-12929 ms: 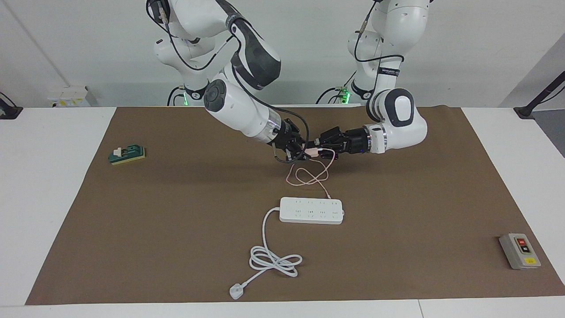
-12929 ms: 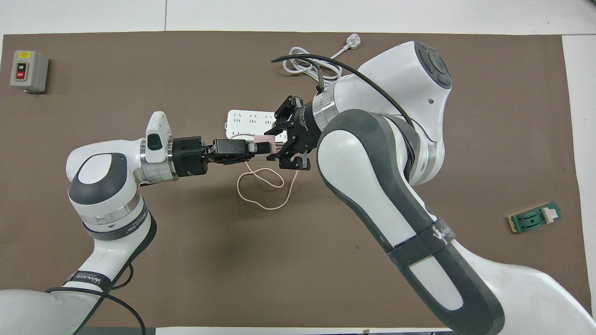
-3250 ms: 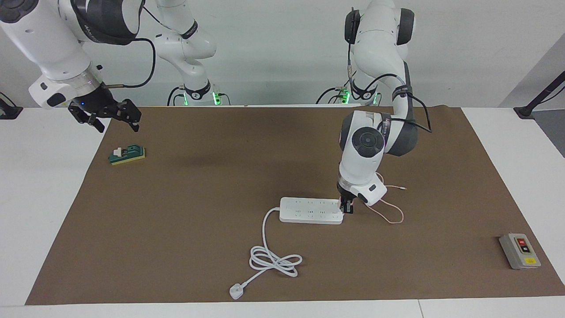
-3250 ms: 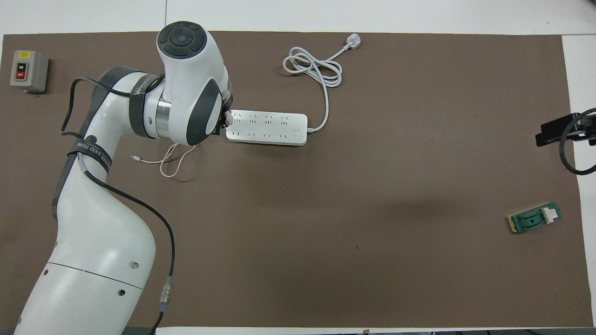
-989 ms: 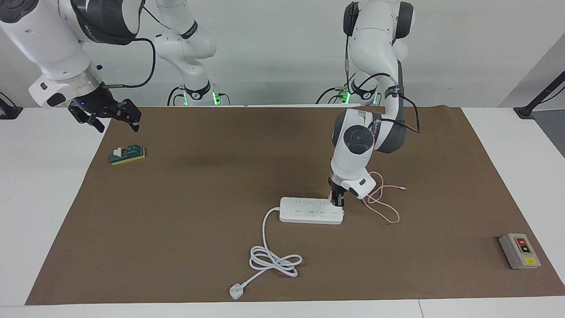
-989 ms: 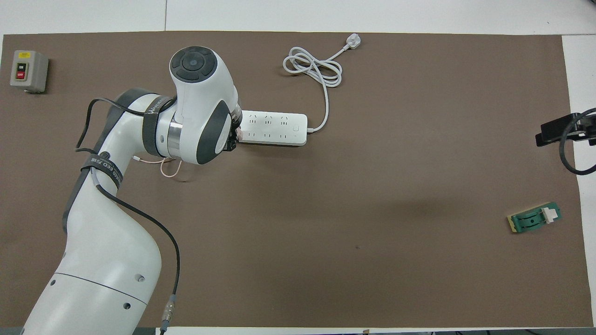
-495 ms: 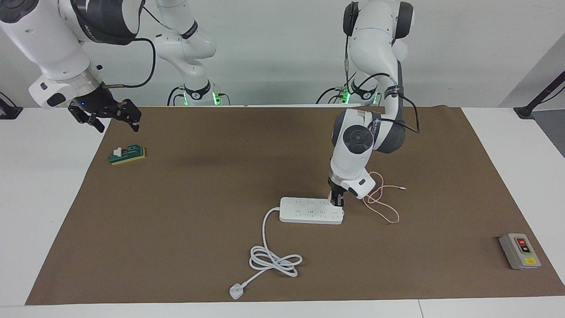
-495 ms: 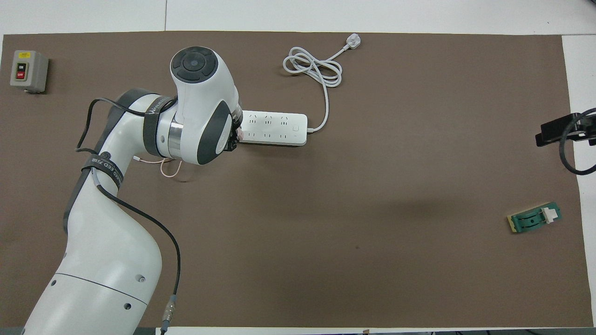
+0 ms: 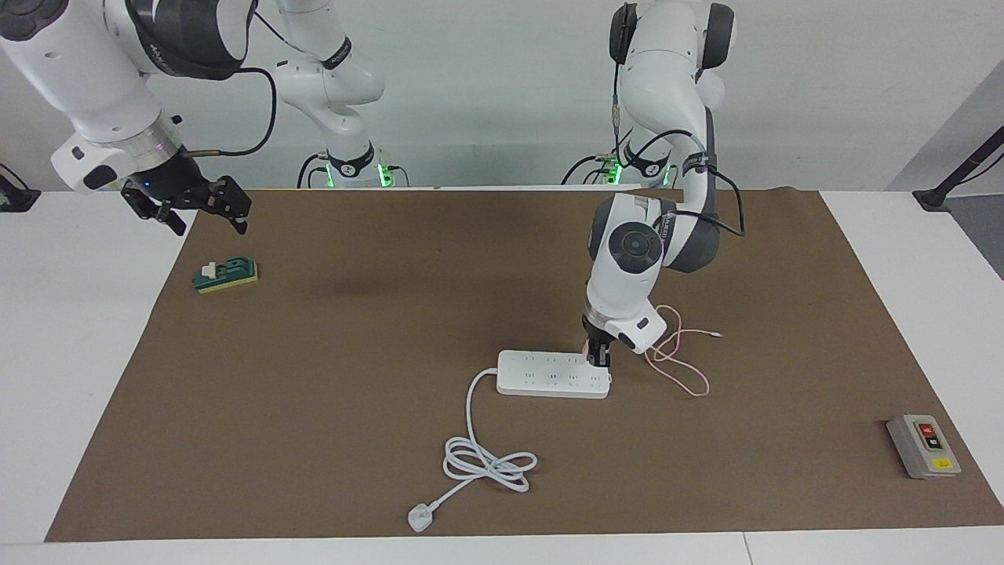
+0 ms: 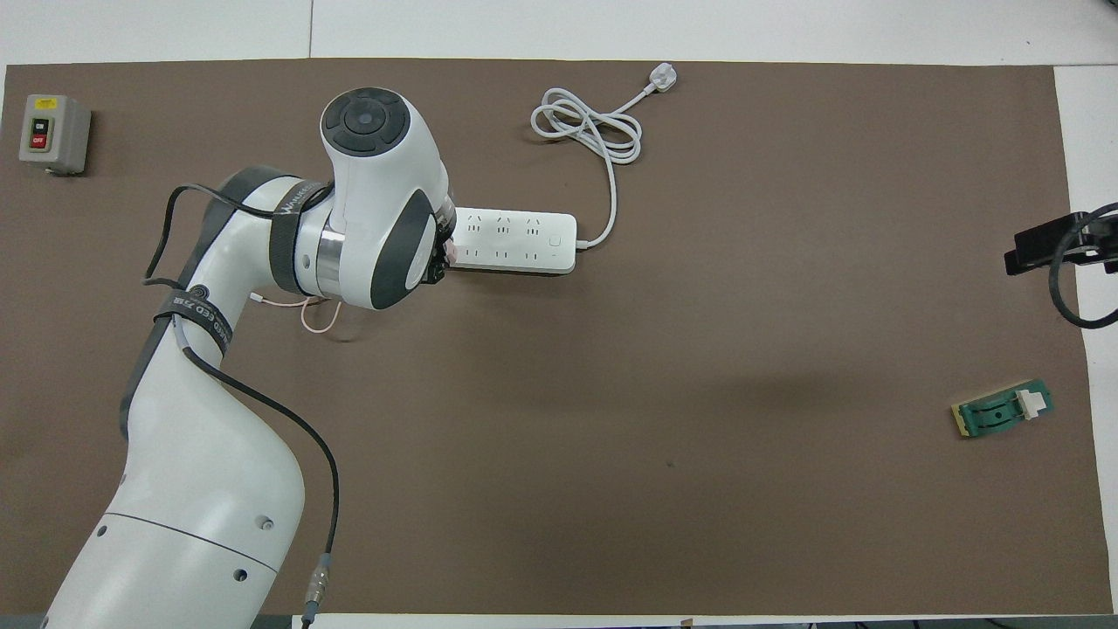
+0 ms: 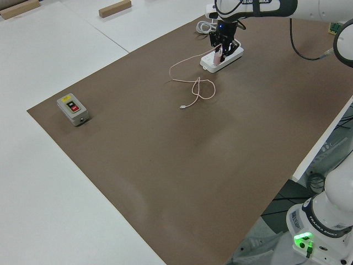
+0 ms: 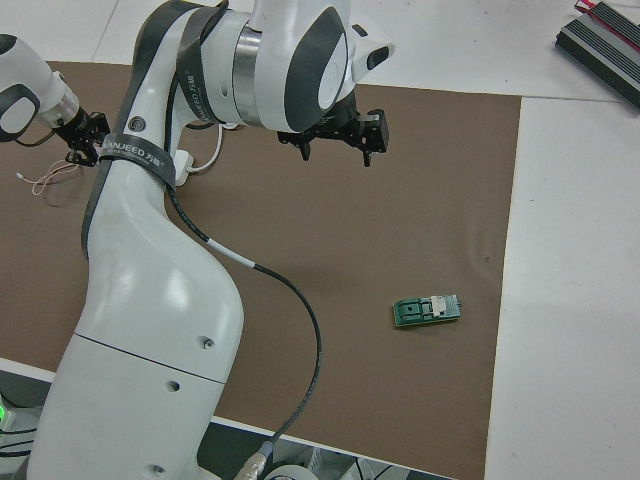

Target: Plug charger into power strip

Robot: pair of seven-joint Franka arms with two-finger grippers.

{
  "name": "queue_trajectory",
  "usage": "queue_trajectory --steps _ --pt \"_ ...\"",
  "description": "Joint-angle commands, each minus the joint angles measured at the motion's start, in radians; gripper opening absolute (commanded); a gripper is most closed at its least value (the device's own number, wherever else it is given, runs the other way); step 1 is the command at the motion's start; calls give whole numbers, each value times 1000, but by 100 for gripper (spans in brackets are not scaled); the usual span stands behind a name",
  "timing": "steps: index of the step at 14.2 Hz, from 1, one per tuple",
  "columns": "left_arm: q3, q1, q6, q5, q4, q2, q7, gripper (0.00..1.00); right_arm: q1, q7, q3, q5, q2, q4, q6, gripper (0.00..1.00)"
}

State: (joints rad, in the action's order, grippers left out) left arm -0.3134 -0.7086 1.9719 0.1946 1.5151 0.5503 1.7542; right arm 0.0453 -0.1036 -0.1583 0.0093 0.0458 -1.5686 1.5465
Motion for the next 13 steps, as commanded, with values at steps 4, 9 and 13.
queue_trajectory --steps 4,9,13 --pt "-15 -17 36 -1 8 34 1 0 -13 -14 6 0 -4 9 -20 100" --pt "-15 -12 35 0 -10 40 -2 0 -13 -14 6 0 -4 9 -20 100" --pt "-16 -9 36 0 -13 45 -5 0 -13 -14 6 0 -4 9 -20 100"
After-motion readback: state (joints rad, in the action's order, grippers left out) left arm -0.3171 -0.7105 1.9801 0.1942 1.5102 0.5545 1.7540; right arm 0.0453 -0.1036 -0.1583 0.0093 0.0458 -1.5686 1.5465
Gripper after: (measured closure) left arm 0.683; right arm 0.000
